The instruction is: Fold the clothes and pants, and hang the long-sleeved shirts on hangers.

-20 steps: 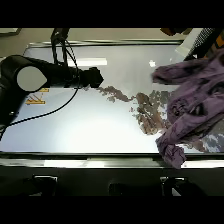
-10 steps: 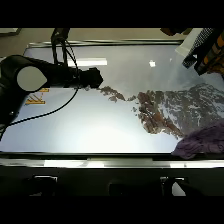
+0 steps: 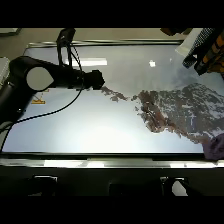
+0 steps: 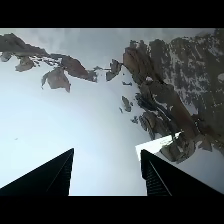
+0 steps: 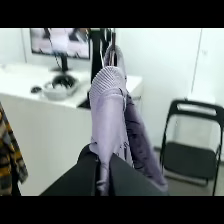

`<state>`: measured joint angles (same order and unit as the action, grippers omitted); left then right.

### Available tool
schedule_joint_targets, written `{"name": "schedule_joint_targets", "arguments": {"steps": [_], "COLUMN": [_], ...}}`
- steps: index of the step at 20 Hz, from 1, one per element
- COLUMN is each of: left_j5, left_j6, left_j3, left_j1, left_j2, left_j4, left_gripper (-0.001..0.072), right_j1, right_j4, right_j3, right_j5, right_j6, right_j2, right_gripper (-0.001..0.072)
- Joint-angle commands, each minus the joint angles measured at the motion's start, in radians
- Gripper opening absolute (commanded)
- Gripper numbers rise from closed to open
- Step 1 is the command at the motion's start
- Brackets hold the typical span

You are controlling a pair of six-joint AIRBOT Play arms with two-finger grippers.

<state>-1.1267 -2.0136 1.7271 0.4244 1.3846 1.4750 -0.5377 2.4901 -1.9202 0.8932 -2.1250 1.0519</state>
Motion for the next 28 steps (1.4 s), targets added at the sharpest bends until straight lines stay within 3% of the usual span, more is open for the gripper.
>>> {"name": "schedule_joint_targets", "arguments": {"steps": [1, 7, 12, 17, 20, 21, 22, 26, 28], "left_j5": [0.000, 0.000, 0.000, 0.000, 0.000, 0.000, 0.000, -0.003, -0.035], "left_j6": [-0.002, -0.002, -0.002, -0.002, -0.002, -0.002, -0.002, -0.029, -0.087], "left_j3": [0.000, 0.000, 0.000, 0.000, 0.000, 0.000, 0.000, 0.000, 0.001], "left_j1": [0.002, 0.007, 0.007, 0.007, 0.007, 0.007, 0.007, -0.005, -0.037], "left_j2": [0.021, 0.030, 0.030, 0.030, 0.027, 0.026, 0.025, 0.011, -0.012], "left_j4": [-0.002, -0.002, -0.002, -0.002, -0.002, -0.002, -0.002, 0.013, 0.053], "left_gripper": [0.0467, 0.0467, 0.0467, 0.0467, 0.0468, 0.0468, 0.0468, 0.0478, 0.0528], "right_j1": [-0.009, -0.024, -0.196, -0.294, -0.292, -0.292, -0.292, -0.292, -0.292], "right_j4": [0.052, 0.132, 0.077, -0.044, -0.082, -0.096, -0.109, -0.144, -0.141], "right_j3": [-0.019, -0.094, -0.094, -0.093, -0.094, -0.094, -0.094, -0.094, -0.094], "right_j5": [-0.082, -0.031, -0.039, -0.020, 0.011, 0.025, 0.043, 0.144, 0.193], "right_j6": [-0.012, -0.021, -0.143, -0.136, -0.070, -0.053, -0.051, -0.048, 0.009], "right_j2": [0.013, 0.103, 0.123, 0.141, 0.141, 0.139, 0.135, 0.090, 0.043], "right_gripper": [0.0029, 0.0029, 0.0030, 0.0032, 0.0035, 0.0074, 0.0177, 0.0436, 0.0443]}}
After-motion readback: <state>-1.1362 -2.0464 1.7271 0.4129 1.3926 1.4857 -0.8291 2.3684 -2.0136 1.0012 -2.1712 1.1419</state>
